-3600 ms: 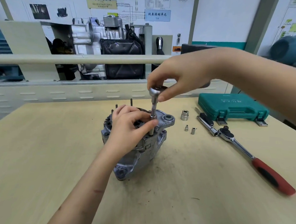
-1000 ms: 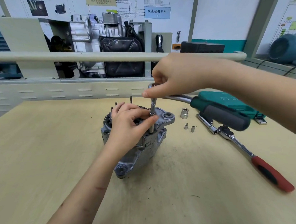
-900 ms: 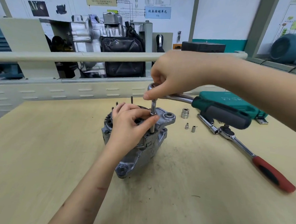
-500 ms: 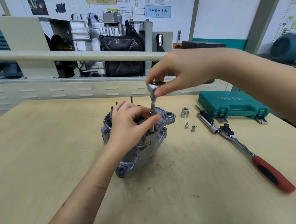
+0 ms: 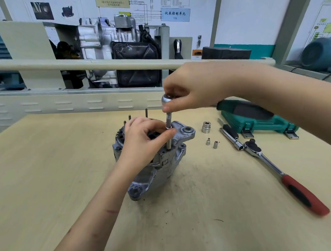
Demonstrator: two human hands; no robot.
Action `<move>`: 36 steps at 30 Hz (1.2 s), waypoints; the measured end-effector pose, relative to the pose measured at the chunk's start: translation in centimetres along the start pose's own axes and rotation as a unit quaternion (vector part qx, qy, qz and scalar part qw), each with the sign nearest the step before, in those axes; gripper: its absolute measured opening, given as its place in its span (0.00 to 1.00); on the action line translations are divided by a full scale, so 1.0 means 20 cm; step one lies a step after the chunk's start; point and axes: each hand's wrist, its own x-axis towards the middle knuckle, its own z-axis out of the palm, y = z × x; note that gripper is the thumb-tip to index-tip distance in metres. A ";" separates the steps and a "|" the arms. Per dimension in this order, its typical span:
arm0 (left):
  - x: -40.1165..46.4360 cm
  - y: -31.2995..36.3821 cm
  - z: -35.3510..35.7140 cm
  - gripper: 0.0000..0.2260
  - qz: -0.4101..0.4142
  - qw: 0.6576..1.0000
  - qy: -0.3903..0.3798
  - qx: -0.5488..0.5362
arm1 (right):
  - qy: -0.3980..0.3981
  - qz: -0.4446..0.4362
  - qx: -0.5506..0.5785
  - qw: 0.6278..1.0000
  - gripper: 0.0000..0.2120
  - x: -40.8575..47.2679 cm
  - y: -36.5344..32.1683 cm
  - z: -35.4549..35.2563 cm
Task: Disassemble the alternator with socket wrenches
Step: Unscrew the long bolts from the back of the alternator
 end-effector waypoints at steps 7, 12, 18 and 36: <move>0.00 -0.02 -0.02 0.06 0.054 0.998 -0.033 0.006 | -0.014 -0.063 0.092 0.994 0.12 -0.04 0.05 0.01; 0.00 -0.03 0.00 0.06 0.058 0.998 -0.017 0.032 | -0.017 0.005 0.082 0.996 0.21 -0.02 0.05 0.00; 0.01 -0.04 0.02 0.04 0.052 0.998 0.010 0.041 | -0.039 0.058 0.049 0.996 0.27 -0.01 0.05 0.00; 0.01 -0.06 -0.01 0.04 0.052 0.996 -0.035 0.060 | -0.055 -0.047 0.083 0.994 0.16 0.00 0.08 -0.04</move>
